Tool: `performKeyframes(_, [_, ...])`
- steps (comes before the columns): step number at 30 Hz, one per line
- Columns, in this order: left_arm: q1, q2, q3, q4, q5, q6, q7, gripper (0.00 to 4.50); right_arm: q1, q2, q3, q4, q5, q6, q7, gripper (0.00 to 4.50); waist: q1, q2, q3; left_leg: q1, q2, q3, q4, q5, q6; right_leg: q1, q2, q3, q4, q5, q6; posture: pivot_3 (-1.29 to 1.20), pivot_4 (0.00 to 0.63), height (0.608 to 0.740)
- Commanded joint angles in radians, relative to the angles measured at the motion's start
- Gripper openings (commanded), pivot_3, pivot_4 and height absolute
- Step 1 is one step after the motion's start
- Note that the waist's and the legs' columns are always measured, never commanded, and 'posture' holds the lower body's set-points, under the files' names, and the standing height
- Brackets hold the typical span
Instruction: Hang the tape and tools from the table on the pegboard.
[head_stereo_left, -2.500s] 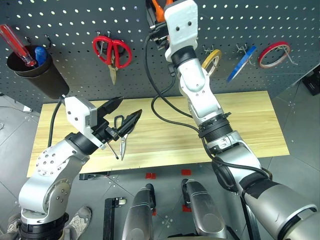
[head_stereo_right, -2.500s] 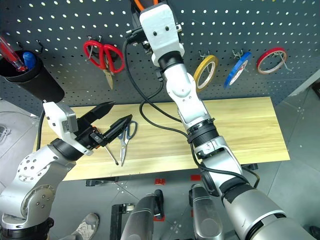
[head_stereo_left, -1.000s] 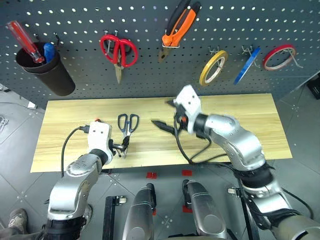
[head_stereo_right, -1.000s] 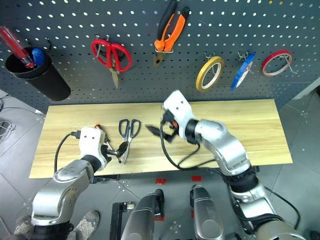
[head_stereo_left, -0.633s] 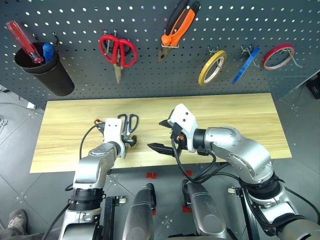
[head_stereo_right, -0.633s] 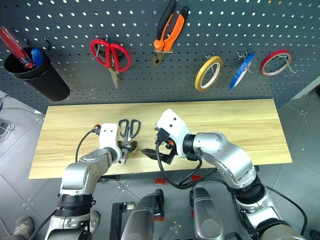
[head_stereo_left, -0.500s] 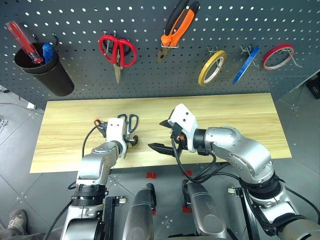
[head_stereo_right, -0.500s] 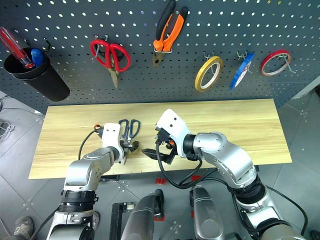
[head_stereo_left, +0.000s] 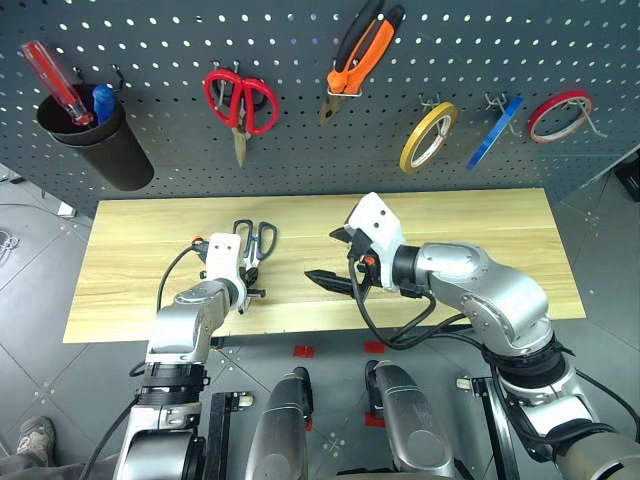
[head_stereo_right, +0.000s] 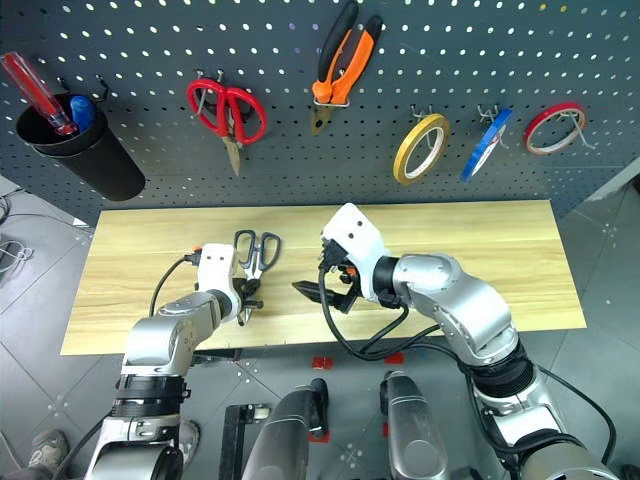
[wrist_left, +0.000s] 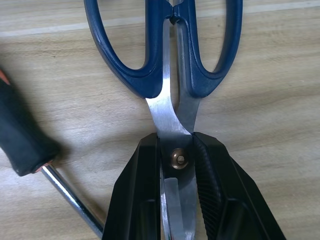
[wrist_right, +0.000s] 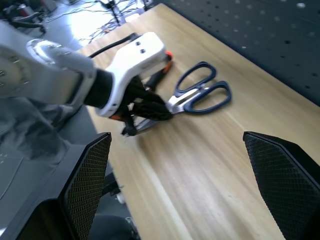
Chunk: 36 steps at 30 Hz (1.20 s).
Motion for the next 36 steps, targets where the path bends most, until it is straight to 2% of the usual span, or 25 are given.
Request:
performKeyframes(1, [0.092, 0.045, -0.004, -0.100, -0.031, -0.028, -0.098, 0.62, 0.051, -0.052, -0.026, -0.081, -0.017, -0.128, 0.033, 4.50, 0.000, 0.000, 0.000, 0.000, 0.000, 0.000, 0.000, 0.000, 0.000, 0.000, 0.000, 0.000, 0.000, 0.000, 0.000, -0.30, 0.368, 0.740])
performKeyframes(4, [0.140, 0.075, 0.010, -0.207, -0.058, -0.073, -0.158, 0.56, 0.100, -0.079, -0.041, -0.134, -0.002, -0.230, 0.071, 4.50, -0.001, 0.000, 0.000, 0.000, 0.000, 0.000, -0.001, 0.000, 0.000, -0.001, 0.000, 0.000, -0.001, 0.000, 0.000, -0.31, 0.367, 0.740])
performKeyframes(8, [0.256, 0.155, 0.020, -0.468, -0.052, -0.270, -0.259, 0.56, 0.168, -0.120, -0.147, -0.253, 0.153, -0.272, 0.184, 4.50, -0.001, 0.000, 0.000, -0.001, 0.001, 0.000, -0.001, 0.000, 0.000, -0.001, 0.000, 0.000, -0.001, 0.000, 0.000, -0.31, 0.366, 0.740])
performKeyframes(12, [0.257, 0.172, 0.024, -0.633, -0.017, -0.347, -0.226, 0.56, 0.142, -0.097, -0.220, -0.256, 0.215, -0.295, 0.160, 4.50, 0.001, 0.000, 0.000, 0.000, 0.001, -0.001, 0.000, 0.000, 0.000, 0.001, 0.000, 0.000, -0.001, 0.001, 0.000, -0.31, 0.364, 0.740])
performKeyframes(16, [0.221, 0.169, 0.051, -0.723, 0.010, -0.376, -0.181, 0.56, 0.102, -0.074, -0.230, -0.226, 0.208, -0.334, 0.137, 4.50, -0.002, -0.001, 0.000, -0.001, 0.001, 0.000, -0.001, 0.000, 0.000, 0.000, 0.000, 0.000, -0.001, 0.001, 0.000, -0.31, 0.356, 0.740])
performKeyframes(27, [0.082, 0.155, 0.148, -0.616, 0.023, -0.386, -0.086, 0.56, 0.058, -0.078, -0.182, -0.143, 0.151, -0.423, 0.137, 4.50, -0.003, -0.001, 0.000, -0.001, 0.001, 0.000, 0.000, 0.000, 0.000, 0.000, 0.001, -0.001, -0.001, 0.001, 0.000, -0.30, 0.353, 0.740])
performKeyframes(36, [0.001, 0.137, 0.091, -0.442, 0.000, -0.421, -0.143, 0.48, -0.014, -0.053, -0.168, -0.096, 0.150, -0.444, 0.131, 4.50, -0.002, -0.001, 0.000, -0.001, 0.001, 0.000, 0.002, 0.000, 0.000, 0.000, 0.001, -0.001, 0.000, 0.001, 0.000, -0.31, 0.359, 0.740])
